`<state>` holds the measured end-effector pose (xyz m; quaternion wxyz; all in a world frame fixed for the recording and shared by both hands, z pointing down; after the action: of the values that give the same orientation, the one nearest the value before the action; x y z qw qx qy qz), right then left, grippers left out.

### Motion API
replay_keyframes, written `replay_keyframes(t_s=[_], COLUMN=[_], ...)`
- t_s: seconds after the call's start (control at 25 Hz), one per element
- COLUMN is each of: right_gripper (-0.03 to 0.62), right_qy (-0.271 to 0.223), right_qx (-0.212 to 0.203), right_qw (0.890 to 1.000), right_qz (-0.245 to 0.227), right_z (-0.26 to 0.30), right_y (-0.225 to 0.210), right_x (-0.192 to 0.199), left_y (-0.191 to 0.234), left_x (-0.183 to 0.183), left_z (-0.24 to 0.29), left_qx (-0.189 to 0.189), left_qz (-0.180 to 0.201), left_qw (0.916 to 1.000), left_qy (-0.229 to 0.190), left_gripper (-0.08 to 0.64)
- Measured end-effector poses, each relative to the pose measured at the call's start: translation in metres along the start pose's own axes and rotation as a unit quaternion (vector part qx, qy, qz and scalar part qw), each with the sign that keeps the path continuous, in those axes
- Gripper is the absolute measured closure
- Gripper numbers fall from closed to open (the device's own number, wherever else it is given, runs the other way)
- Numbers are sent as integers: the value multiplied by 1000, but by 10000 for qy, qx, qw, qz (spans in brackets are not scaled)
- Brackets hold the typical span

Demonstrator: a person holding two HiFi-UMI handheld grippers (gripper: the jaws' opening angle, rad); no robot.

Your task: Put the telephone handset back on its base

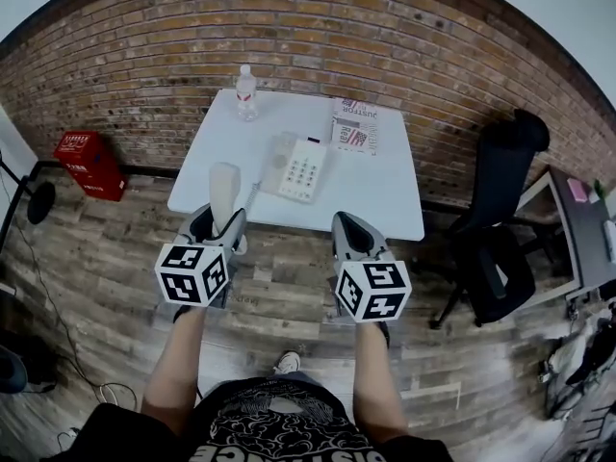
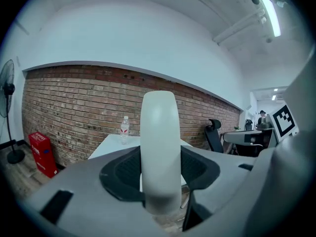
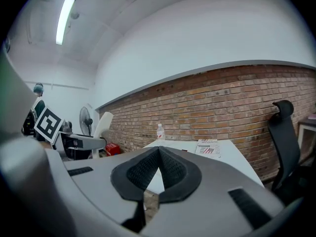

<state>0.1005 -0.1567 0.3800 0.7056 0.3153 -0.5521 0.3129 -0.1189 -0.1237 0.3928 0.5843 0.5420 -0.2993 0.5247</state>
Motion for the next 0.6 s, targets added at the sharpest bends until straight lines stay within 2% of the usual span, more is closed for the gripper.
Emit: replay_keyframes(t_s=[0.6], right_gripper=[592], right_qy=[-37], right_qx=[-306], right_qw=[9995], right_qz=[100], right_z=[32], right_y=[-33], right_x=[8], left_y=[-6], left_x=[2], left_z=[47], left_qx=[-160], left_qz=[93], left_qw=[9996], left_qy=[235], left_gripper=[345])
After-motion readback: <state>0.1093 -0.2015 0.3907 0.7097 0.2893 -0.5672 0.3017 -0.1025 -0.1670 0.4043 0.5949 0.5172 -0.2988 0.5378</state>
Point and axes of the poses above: the fingertips, and each gripper's own axes: z forward along the fingers, y to its left, x out of its underside, the point moved 3 cm from there along -z, backward along the fingers, and after that the axes turned 11 degrees about -z, right-handed, at the moved point
